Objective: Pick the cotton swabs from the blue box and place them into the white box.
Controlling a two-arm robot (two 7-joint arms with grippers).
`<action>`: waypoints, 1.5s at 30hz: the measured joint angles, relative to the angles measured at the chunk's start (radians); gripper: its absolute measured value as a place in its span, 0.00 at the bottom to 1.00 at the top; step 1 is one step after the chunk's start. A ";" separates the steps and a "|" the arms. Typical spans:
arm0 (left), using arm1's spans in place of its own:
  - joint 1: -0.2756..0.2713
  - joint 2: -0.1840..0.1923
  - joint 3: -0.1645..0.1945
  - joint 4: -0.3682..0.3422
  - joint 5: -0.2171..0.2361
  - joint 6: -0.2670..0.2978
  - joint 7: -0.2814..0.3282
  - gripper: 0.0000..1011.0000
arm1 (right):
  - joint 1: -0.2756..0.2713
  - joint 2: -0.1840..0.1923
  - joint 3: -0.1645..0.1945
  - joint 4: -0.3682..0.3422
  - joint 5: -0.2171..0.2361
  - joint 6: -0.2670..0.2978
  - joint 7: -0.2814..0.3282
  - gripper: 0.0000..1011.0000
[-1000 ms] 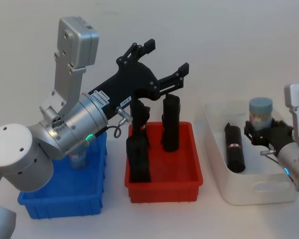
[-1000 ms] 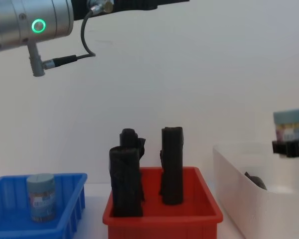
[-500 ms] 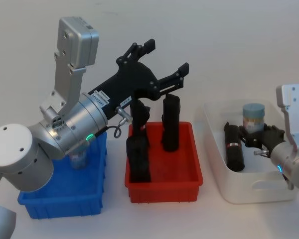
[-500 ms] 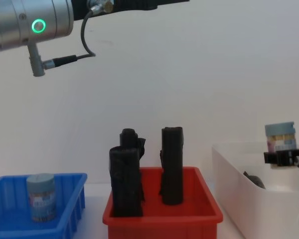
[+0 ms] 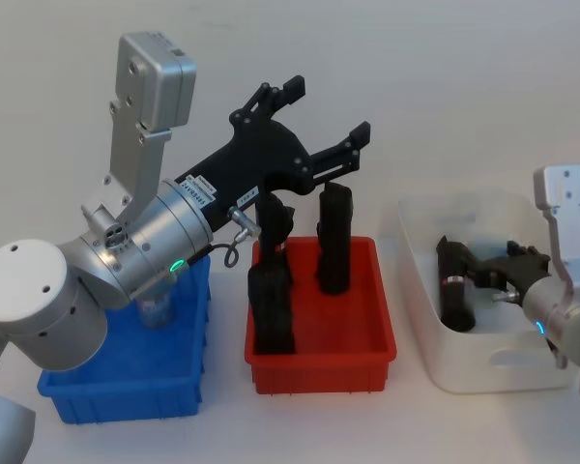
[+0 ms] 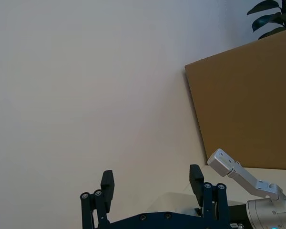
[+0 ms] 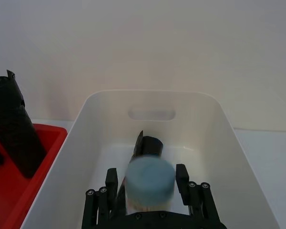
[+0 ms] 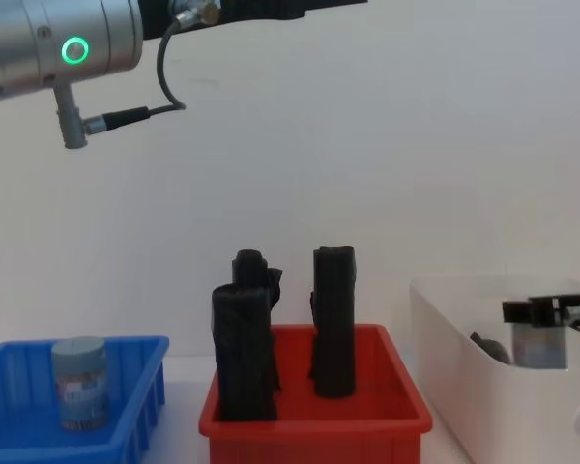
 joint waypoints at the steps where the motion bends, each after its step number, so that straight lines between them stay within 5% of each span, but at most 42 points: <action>1: 0.000 0.000 0.000 0.000 0.000 0.000 0.000 0.99 | 0.001 -0.001 0.000 0.002 -0.001 0.000 0.000 0.74; 10: 0.000 0.000 0.000 0.000 0.000 0.000 0.000 0.99 | 0.005 -0.004 -0.001 0.010 -0.002 -0.001 0.001 0.99; 29: 0.000 0.000 0.000 0.000 0.000 0.000 0.000 0.99 | 0.003 -0.005 -0.001 0.005 -0.004 -0.011 0.000 0.99; 45: 0.000 0.000 0.000 0.000 0.000 0.000 0.000 0.99 | -0.091 0.012 0.000 -0.206 0.006 -0.076 -0.086 0.99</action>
